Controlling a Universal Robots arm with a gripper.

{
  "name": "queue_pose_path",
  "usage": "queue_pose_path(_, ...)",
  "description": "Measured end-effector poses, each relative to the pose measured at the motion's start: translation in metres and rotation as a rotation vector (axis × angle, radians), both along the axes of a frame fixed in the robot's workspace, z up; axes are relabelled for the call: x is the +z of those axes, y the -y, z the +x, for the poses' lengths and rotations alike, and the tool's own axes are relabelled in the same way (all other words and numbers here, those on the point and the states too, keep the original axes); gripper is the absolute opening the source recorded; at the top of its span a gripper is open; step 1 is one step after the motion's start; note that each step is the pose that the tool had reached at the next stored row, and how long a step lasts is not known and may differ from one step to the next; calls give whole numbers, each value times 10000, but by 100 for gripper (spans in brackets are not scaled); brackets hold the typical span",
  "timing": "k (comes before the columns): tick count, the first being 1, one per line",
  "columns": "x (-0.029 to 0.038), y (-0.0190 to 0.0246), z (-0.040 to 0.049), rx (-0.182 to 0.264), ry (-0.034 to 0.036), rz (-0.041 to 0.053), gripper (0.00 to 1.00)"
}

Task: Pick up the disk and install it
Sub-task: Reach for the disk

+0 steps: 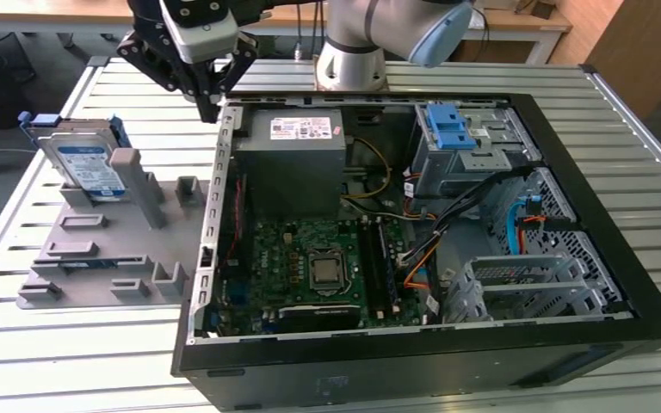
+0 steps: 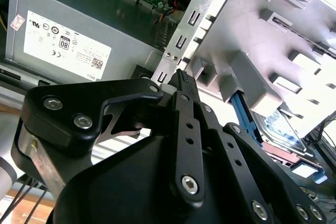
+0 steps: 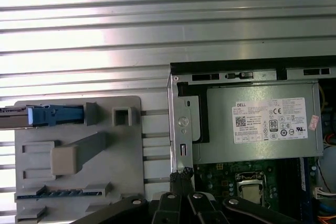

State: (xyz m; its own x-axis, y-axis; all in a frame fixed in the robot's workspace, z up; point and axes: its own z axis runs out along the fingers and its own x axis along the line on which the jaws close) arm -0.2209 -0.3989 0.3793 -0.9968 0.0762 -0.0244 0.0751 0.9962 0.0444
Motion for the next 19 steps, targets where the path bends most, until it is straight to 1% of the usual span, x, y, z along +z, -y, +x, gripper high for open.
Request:
queue_pose_path(5,-1,0,-21,0,0,0,11)
queue_pose_path(19,-7,0,-119,0,0,0,11)
